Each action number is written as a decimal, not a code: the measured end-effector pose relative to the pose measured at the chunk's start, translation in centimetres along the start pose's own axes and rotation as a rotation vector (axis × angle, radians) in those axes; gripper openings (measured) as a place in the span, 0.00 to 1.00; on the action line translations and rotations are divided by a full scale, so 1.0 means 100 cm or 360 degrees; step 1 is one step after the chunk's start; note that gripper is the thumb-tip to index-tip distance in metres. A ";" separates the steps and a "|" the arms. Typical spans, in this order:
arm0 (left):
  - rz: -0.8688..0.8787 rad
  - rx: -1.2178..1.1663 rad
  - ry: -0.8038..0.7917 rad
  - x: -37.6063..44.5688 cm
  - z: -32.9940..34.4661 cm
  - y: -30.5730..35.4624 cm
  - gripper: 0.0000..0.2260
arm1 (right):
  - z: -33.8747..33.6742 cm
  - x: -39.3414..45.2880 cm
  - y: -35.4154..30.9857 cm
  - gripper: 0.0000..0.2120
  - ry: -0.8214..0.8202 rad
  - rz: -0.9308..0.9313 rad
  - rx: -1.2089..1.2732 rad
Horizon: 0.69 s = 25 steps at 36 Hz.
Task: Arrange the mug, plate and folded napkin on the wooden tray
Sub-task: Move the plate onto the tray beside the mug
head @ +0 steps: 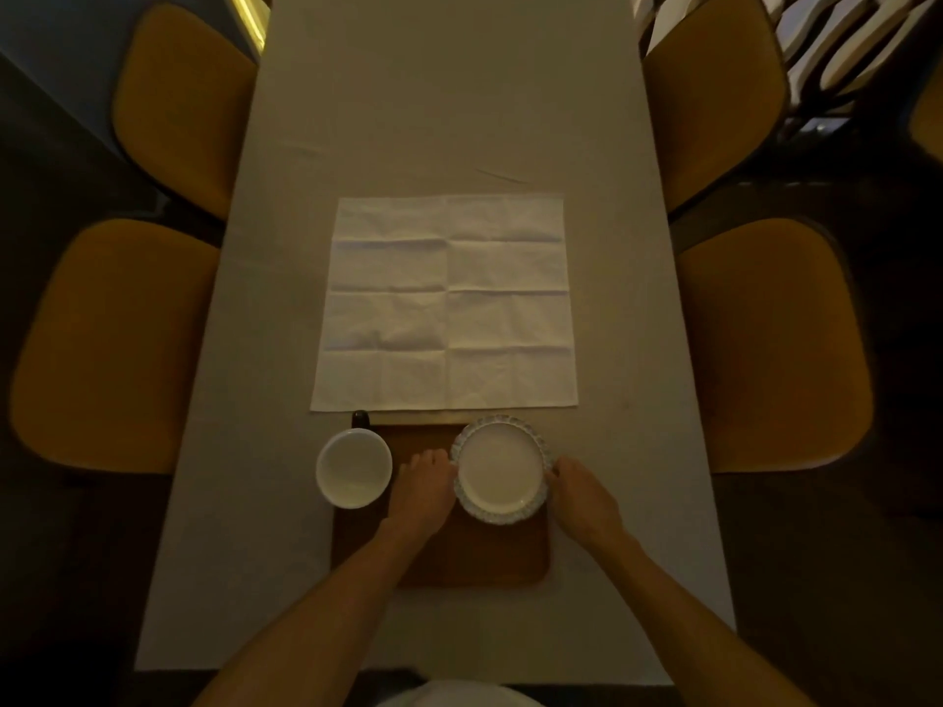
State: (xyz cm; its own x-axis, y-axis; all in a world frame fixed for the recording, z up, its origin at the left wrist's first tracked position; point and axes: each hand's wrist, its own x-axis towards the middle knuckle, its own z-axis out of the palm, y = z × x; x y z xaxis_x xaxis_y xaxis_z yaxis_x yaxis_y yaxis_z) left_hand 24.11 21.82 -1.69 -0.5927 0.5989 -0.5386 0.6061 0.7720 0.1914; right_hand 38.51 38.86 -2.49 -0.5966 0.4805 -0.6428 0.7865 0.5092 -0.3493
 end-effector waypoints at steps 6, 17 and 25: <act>-0.0048 0.0076 -0.0138 0.001 0.002 0.001 0.12 | -0.005 -0.002 -0.001 0.13 0.0024 -0.0054 -0.0188; 0.0037 -0.0279 0.0025 -0.011 -0.006 0.000 0.07 | -0.009 -0.008 0.005 0.11 0.0031 0.0027 -0.0107; 0.0241 0.0032 0.0171 -0.031 -0.015 -0.003 0.06 | -0.031 -0.018 0.018 0.10 0.0198 -0.0050 -0.0189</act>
State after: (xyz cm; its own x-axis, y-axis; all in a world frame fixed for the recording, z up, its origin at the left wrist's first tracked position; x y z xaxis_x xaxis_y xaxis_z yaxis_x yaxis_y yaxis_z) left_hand 25.01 20.08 1.16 -0.5466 0.7279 -0.4141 0.7023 0.6677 0.2467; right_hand 40.49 41.08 0.15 -0.6414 0.5441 -0.5409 0.7474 0.6024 -0.2803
